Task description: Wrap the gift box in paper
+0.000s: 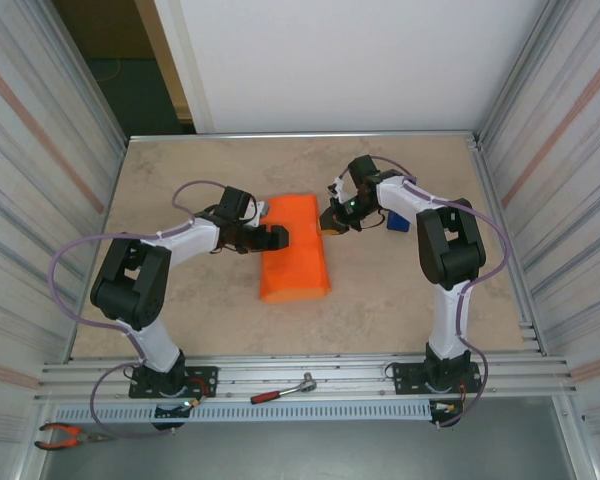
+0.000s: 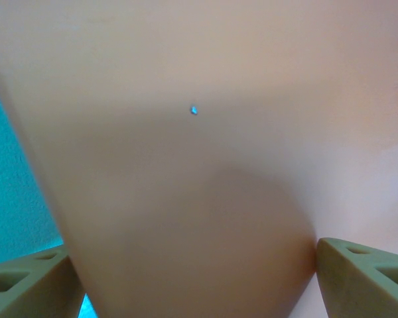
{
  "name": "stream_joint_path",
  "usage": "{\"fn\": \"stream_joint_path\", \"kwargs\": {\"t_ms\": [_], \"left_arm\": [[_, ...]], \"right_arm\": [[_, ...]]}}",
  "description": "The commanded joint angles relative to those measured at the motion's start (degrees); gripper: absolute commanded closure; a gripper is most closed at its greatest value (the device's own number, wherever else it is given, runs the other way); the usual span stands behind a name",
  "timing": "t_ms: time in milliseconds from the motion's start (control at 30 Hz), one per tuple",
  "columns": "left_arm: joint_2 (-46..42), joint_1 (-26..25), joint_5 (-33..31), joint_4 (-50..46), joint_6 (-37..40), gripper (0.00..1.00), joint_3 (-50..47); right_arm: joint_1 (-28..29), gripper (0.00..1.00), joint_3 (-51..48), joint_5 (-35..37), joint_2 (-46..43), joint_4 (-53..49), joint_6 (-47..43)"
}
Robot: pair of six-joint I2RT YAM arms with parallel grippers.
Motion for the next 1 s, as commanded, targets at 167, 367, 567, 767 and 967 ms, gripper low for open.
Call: {"fn": "stream_joint_path", "kwargs": {"t_ms": [167,367,567,767,967], "left_arm": [[3.82,-0.08,-10.63,-7.61,2.27,0.14,-2.9],[3.99,-0.07,-10.74,-7.72,2.35,0.14,-2.72],[3.51,-0.07,-10.99,-7.94,2.46,0.14,-2.73],[3.42,-0.07,-10.94,-7.94,2.46,0.14,-2.76],[3.76,-0.06,-10.74,-7.68,2.36,0.14,-2.72]], "right_arm": [[-0.36,0.75,0.32,2.01,-0.67,-1.1,-0.78],[-0.49,0.69,-0.19,1.98,-2.29,-0.73,-0.61],[-1.26,0.59,-0.67,3.47,-4.13,-0.73,-0.21],[-0.88,0.59,-1.0,9.35,-8.69,-1.53,0.2],[2.25,0.9,2.68,20.4,-8.95,-7.29,-1.86]]}}
